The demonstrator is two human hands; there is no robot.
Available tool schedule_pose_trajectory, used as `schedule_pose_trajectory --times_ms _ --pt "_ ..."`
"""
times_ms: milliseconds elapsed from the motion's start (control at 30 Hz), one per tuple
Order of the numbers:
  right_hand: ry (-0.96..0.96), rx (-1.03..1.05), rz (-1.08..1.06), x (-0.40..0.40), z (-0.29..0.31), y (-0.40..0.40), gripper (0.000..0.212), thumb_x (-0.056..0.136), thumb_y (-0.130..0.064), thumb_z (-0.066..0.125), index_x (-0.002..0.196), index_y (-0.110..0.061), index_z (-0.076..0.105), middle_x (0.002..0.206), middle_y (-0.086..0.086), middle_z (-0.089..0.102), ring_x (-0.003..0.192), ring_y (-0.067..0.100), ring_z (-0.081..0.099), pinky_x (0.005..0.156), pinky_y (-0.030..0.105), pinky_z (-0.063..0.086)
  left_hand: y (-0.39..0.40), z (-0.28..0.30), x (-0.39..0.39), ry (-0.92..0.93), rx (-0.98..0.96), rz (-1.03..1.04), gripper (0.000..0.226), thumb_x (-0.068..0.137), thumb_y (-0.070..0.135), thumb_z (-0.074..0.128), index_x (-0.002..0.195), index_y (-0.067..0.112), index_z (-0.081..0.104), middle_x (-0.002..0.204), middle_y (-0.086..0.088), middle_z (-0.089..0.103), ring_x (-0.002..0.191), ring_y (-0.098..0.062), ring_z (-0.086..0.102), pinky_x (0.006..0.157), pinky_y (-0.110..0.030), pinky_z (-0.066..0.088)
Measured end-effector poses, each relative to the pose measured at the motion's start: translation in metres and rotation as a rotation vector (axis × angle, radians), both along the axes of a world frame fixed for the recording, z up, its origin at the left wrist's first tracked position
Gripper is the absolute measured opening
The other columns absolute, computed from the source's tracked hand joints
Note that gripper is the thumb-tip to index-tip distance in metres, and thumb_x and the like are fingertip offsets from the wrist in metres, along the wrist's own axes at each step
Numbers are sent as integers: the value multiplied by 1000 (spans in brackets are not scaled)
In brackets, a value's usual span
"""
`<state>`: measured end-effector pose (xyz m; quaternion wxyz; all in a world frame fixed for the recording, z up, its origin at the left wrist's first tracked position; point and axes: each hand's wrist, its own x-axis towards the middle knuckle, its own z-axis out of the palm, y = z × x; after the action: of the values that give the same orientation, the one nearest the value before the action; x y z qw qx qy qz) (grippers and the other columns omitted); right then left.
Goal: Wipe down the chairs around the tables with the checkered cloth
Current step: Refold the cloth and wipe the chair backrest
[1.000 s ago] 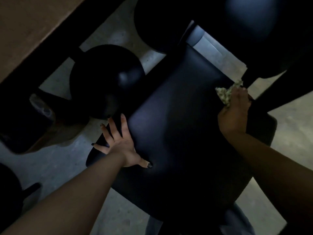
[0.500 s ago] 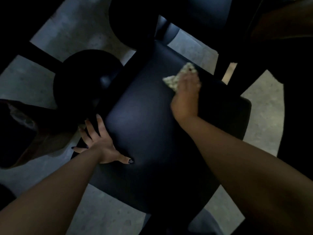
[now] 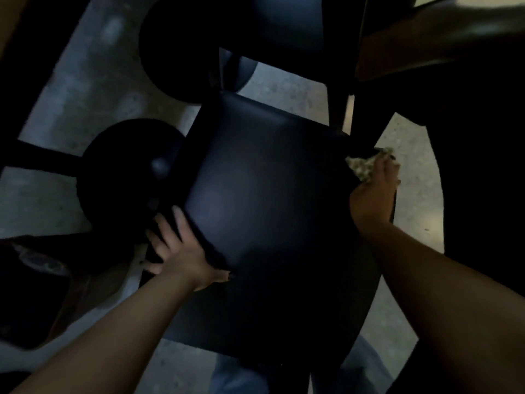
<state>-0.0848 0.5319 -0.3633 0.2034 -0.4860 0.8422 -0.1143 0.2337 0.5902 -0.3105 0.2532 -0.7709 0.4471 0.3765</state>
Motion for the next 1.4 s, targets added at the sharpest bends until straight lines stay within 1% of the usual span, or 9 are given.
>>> schedule_pose_trajectory --times_ms 167,433,533,767,1000,1100,1267,1333,1400 --pt "-41 64 -359 -16 -1 -12 52 90 0 43 142 -7 42 146 17 40 136 32 35 115 40 25 -70 -4 19 42 -74 -304 177 28 64 89 122 32 -57 145 -8 -48 141 -34 -32 113 -63 5" --pt "96 -65 -477 111 -18 -13 67 87 -4 44 149 -2 20 158 16 13 147 29 6 116 37 0 -92 -30 41 121 -10 -384 181 18 62 91 108 35 -64 145 -12 -47 143 -34 -27 118 -55 7" --pt "62 -120 -288 156 -20 -20 67 83 -3 47 147 2 26 156 21 18 146 35 11 116 39 -1 -94 -33 41 135 20 -352 180 20 60 92 105 37 -64 141 -11 -52 142 -36 -27 117 -57 7" --pt "-52 -221 837 123 -4 -35 50 77 14 48 127 13 52 137 33 43 131 51 37 111 56 20 -88 -34 40 233 -46 -246 174 28 44 98 96 49 -63 143 -5 -50 143 -38 -23 116 -56 8" --pt "122 -53 88 155 -10 -88 67 84 -3 45 148 -3 24 156 17 19 146 30 13 116 42 -1 -88 -38 39 237 -67 -204 175 26 41 98 98 51 -61 143 0 -48 143 -42 -16 114 -58 12" --pt "107 -135 255 206 -12 -72 61 88 -4 46 146 3 27 152 27 25 141 39 22 116 46 7 -88 -38 38 229 -58 -206 174 29 40 98 95 51 -62 142 -1 -49 143 -42 -18 114 -57 11" --pt "-130 -233 948 199 -3 -25 43 89 5 48 132 6 50 140 27 44 133 47 35 111 53 17 -89 -38 40 224 -43 -223 174 30 44 97 99 48 -63 140 -5 -53 143 -38 -23 115 -53 11" --pt "-97 -255 945 162 -4 -33 39 89 3 43 126 8 56 134 29 50 127 48 44 108 54 20 -87 -40 39 246 -74 -196 175 28 41 98 99 51 -62 142 -4 -50 143 -40 -20 115 -56 12" --pt "-51 -238 669 119 -8 -38 42 89 3 38 127 11 53 136 32 46 129 48 41 114 53 20 -86 -41 39 245 -89 -182 176 26 40 98 100 52 -61 145 -4 -48 143 -41 -17 115 -60 12"
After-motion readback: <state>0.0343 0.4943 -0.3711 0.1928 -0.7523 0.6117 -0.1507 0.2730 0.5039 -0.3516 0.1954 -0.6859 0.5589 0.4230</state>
